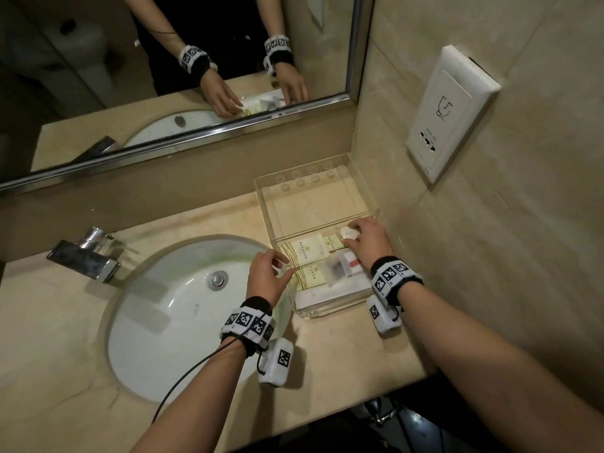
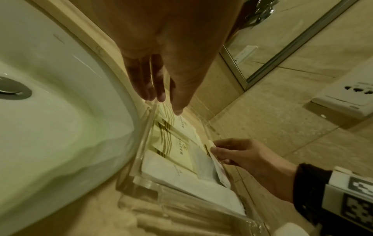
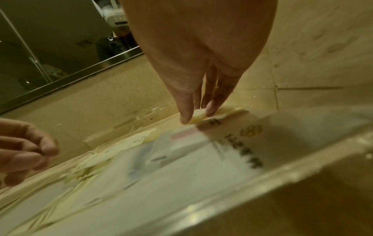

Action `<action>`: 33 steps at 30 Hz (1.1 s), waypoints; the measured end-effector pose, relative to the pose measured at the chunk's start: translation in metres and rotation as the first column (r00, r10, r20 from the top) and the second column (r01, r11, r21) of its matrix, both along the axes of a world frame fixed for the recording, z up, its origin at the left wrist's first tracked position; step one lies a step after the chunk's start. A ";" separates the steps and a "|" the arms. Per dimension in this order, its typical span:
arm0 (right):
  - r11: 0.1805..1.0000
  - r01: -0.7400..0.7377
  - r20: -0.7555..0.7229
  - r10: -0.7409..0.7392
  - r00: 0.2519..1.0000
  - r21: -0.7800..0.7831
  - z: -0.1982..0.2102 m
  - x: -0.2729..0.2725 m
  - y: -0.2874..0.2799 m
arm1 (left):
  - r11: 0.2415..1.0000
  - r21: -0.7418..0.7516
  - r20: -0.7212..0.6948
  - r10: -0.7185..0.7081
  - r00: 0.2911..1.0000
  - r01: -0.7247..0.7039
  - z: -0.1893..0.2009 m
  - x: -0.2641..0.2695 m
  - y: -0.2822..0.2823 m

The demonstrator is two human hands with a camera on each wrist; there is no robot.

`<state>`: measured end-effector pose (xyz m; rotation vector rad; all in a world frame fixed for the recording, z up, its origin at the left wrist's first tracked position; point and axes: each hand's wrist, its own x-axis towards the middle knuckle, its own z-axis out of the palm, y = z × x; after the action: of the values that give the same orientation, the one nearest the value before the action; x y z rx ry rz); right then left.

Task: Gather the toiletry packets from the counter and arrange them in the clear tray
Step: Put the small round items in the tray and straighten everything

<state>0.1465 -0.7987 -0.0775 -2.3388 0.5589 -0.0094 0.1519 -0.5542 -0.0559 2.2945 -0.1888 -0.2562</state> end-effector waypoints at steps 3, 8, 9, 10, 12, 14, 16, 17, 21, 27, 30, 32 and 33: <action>1.000 -0.022 0.007 0.022 1.000 0.018 0.000 -0.003 -0.002 | 1.000 -0.003 -0.005 0.010 1.000 -0.010 -0.001 0.000 0.004; 0.999 0.028 0.054 -0.030 0.998 0.021 0.010 -0.017 -0.006 | 1.000 0.000 -0.035 0.022 0.999 -0.022 -0.005 0.001 0.006; 0.998 0.063 0.070 -0.064 0.996 0.021 0.013 -0.023 -0.006 | 0.999 -0.002 -0.055 0.038 0.998 -0.038 -0.005 0.001 0.006; 0.995 0.092 0.075 -0.094 0.993 0.023 0.016 -0.031 -0.006 | 0.998 -0.005 -0.084 0.059 0.995 -0.060 -0.007 0.001 0.007; 0.989 0.137 0.048 -0.140 0.989 0.055 0.019 -0.048 -0.006 | 0.995 0.002 -0.182 0.096 0.979 -0.097 -0.009 -0.001 0.007; 0.973 0.202 0.008 -0.204 0.979 0.113 0.018 -0.064 -0.009 | 0.994 0.024 -0.299 0.111 0.948 -0.109 -0.011 -0.002 0.007; 0.960 0.259 -0.044 -0.256 0.966 0.103 0.018 -0.078 -0.012 | 0.995 0.042 -0.412 0.102 0.905 -0.093 -0.009 -0.002 0.005; 0.959 0.273 -0.078 -0.267 0.961 0.073 0.018 -0.085 -0.012 | 0.996 0.034 -0.462 0.093 0.882 -0.087 -0.007 -0.003 0.004; 0.931 0.343 -0.228 -0.309 0.923 0.128 0.019 -0.104 -0.001 | 0.996 0.002 -0.590 0.074 0.804 -0.090 -0.006 -0.006 0.003; 0.688 0.574 -0.459 -0.375 0.805 0.444 0.004 -0.109 0.007 | 0.992 -0.040 -0.674 0.061 0.736 -0.118 -0.005 -0.013 0.006; 0.615 0.616 -0.479 -0.399 0.782 0.492 -0.002 -0.109 0.009 | 0.988 -0.088 -0.720 0.026 0.694 -0.128 -0.005 -0.016 0.005; 0.579 0.640 -0.466 -0.441 0.767 0.505 -0.005 -0.111 0.011 | 0.987 -0.101 -0.719 0.017 0.695 -0.128 -0.006 -0.020 0.004; 0.531 0.657 -0.461 -0.468 0.754 0.535 -0.005 -0.111 0.013 | 0.985 -0.108 -0.711 0.016 0.703 -0.132 -0.007 -0.021 0.004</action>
<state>0.0355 -0.7856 -0.0829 -1.3532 1.2277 0.1785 0.1305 -0.5503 -0.0632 1.8826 0.2792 -1.0271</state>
